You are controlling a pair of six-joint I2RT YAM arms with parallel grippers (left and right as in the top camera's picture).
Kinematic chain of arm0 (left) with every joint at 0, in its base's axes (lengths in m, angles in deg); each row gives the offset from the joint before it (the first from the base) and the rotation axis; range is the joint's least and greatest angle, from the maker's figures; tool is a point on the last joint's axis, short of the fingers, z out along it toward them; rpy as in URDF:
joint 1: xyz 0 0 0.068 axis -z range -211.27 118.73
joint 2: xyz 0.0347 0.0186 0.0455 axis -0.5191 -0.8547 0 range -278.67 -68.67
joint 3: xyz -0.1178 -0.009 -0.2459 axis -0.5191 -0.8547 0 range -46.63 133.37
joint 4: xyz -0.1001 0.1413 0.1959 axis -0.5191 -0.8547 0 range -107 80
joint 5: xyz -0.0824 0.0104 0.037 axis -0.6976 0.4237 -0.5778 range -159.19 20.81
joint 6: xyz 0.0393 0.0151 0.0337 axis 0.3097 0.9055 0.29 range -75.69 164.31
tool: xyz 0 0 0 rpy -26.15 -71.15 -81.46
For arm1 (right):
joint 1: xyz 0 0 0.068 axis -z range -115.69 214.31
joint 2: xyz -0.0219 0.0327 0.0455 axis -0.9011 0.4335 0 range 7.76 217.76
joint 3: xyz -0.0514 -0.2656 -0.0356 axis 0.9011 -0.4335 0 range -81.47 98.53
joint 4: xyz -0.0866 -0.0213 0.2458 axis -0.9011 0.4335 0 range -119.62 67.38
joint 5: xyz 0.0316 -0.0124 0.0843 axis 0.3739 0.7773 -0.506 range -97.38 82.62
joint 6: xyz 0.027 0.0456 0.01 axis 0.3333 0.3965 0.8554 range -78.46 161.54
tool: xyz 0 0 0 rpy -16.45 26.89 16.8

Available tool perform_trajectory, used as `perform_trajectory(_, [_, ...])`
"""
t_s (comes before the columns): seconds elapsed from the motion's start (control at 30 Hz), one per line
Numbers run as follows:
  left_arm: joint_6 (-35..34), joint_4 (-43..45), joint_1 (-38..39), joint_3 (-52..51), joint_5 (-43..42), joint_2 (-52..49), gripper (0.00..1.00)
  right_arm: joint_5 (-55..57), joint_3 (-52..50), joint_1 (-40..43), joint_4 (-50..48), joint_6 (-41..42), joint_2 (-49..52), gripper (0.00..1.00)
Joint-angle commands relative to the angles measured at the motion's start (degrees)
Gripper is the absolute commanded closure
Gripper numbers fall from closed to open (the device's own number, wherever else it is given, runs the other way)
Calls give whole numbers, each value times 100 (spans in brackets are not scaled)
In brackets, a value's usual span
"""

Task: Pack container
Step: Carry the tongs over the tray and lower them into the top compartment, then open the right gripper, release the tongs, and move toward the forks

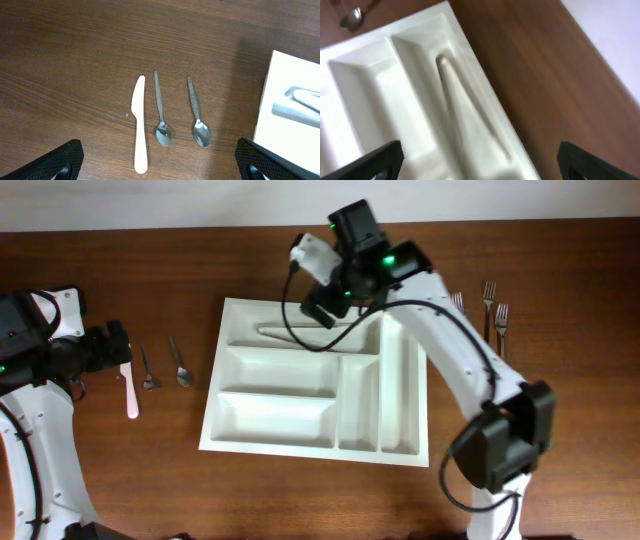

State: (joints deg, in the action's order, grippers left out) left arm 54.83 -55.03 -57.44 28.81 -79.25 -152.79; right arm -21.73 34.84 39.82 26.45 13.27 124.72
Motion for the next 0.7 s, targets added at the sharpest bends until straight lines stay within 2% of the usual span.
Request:
perform_trajectory(0.0, [74, -4, -15, 101, -2, 44, 1, -70, 103, 608, 487, 1421, -229, 1])
perform_trajectory(0.1, [74, -4, -15, 101, -2, 44, 1, -72, 24, 1174, 955, 2562, -170, 1])
perform_trajectory(0.17, [74, -4, -15, 101, -2, 44, 1, -68, -111, 1497, 1150, 2949, -122, 1])
perform_trajectory(0.27, [74, -4, -15, 101, -2, 44, 1, -70, -468, 1825, 1228, 3403, -37, 12])
perform_trajectory(0.3, [74, -4, -15, 101, -2, 44, 1, -70, -592, 1875, 1213, 3493, -15, 23])
perform_trajectory(0.37, [74, -4, -15, 101, -2, 44, 1, -72, -857, 1917, 1154, 3552, 55, 60])
perform_trajectory(0.43, [74, -4, -15, 101, -2, 44, 1, -68, -1115, 1875, 1080, 3545, 120, 84])
perform_trajectory(0.53, [74, -4, -15, 101, -2, 44, 1, -68, -1486, 1790, 940, 3560, 164, 95])
perform_trajectory(0.67, [74, -4, -15, 101, -2, 44, 1, -68, -2151, 1733, 420, 3827, 166, 96])
